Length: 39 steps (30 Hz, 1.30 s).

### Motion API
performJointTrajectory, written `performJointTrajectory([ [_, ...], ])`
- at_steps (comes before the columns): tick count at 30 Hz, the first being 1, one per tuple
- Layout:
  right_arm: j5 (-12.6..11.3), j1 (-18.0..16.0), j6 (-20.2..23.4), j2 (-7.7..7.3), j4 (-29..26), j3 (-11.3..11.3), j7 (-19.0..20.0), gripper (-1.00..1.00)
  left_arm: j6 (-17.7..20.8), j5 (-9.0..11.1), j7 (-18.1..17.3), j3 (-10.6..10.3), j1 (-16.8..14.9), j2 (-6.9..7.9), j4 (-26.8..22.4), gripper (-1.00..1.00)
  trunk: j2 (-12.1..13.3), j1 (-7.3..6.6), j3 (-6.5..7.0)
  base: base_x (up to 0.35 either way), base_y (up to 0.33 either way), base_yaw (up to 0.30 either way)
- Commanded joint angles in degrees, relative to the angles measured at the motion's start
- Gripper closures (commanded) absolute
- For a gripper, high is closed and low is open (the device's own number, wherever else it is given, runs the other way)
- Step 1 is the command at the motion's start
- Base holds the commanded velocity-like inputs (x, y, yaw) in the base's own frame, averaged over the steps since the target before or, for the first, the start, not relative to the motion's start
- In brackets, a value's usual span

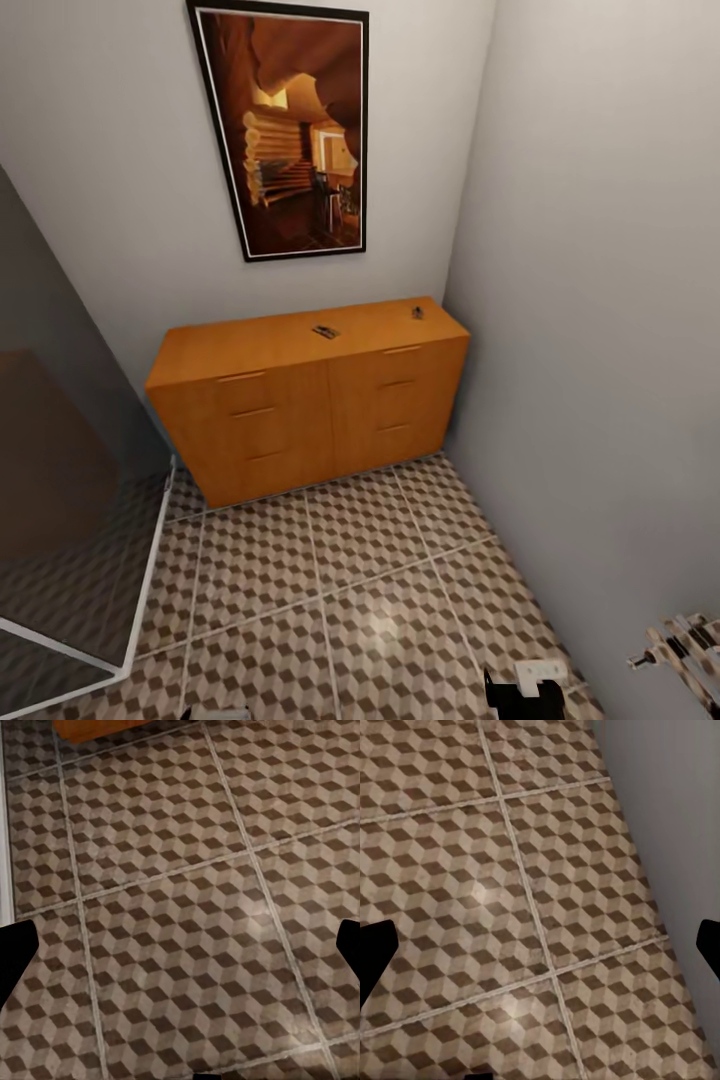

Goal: Take the four mousetraps from the cabinet in the bathroom and place them on the bathroom floor. Make sure all four end up on the same floor surface, and ensure that at least two of them are either under or directly next to the same bathroom sink.

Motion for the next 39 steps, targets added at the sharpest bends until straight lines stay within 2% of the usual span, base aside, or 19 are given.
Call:
performJointTrajectory([
  [1, -0.59, -0.04, -0.18, -0.01, 0.04, 0.51, -0.09, -1.0, -0.3, -0.02, 0.45, -0.47, -0.11, -0.03, 0.24, -1.0, -0.11, 0.05, -0.1, 0.164, 0.0, 0.0],
  [30, -0.59, -0.04, -0.18, -0.01, 0.04, 0.53, -0.17, -1.0, -0.3, -0.02, 0.45, -0.47, -0.11, -0.03, 0.26, -1.0, -0.11, 0.05, -0.1, 0.017, 0.0, 0.001],
  [39, -0.59, -0.04, -0.18, -0.01, 0.04, 0.52, -0.18, -1.0, -0.3, -0.01, 0.45, -0.47, -0.11, -0.03, 0.29, -1.0, -0.11, 0.05, -0.22, 0.0, 0.0, 0.088],
])
